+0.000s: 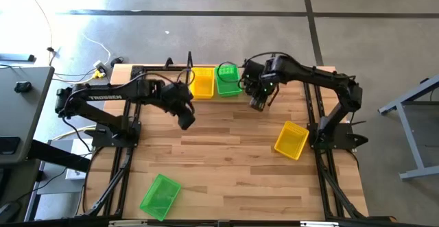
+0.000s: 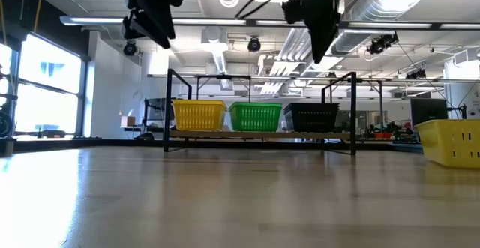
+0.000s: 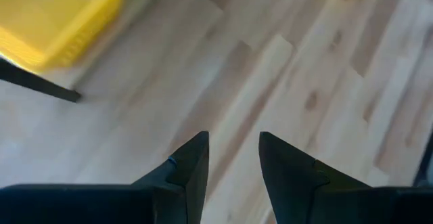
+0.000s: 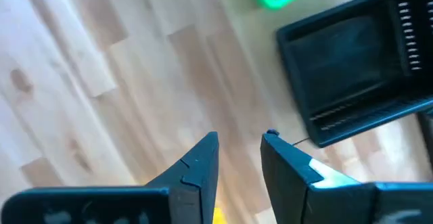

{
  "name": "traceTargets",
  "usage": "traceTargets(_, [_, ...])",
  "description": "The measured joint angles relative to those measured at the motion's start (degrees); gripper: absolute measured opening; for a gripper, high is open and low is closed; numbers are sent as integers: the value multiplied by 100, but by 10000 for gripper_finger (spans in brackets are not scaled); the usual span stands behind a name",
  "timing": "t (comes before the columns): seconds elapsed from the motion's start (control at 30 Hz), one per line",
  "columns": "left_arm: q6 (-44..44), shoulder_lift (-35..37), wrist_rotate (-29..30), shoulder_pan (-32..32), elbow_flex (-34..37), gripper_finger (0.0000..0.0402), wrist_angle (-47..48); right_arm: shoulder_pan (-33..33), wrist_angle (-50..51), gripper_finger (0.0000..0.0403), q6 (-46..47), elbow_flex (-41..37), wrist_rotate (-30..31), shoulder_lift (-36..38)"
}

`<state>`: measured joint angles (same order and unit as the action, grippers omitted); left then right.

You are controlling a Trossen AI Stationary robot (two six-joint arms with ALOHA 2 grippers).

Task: Stack baskets on shelf by color
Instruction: Stack the green bin on the other stacked green bin on the shelf

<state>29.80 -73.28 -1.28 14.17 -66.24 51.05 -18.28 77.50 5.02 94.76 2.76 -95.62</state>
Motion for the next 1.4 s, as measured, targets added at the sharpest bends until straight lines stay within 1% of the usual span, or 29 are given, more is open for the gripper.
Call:
traceTargets(0.3, [116, 0, 20, -1077, 0, 119, 173, 1134, 531, 96, 1146, 0, 40, 38])
traceTargets(0.43, [167, 0, 20, -1545, 0, 120, 242, 1734, 616, 96, 1715, 0, 125, 38])
traceTargets(0.63, [475, 0, 21, -2289, 0, 120, 242, 2528, 611, 96, 2363, 0, 329, 38])
traceTargets(0.77, [730, 0, 19, -2890, 0, 120, 242, 2851, 611, 96, 2632, 0, 341, 38])
traceTargets(0.9, [1110, 0, -67, -3521, 0, 120, 238, 3040, 610, 96, 2854, 0, 343, 38])
traceTargets(1.0, [1636, 0, -177, -3968, 0, 120, 235, 3128, 609, 96, 2862, 0, 343, 38])
traceTargets(1.17, [3166, 0, -166, -4655, 0, 120, 236, 3161, 543, 96, 2858, 0, 344, 38])
traceTargets(1.3, [4490, 2, 218, -5228, 70, 119, 227, 3158, 543, 96, 2753, 0, 322, 36])
traceTargets(1.4, [5576, 0, 519, -5629, 237, 119, 266, 3158, 546, 96, 2627, 0, 180, 36])
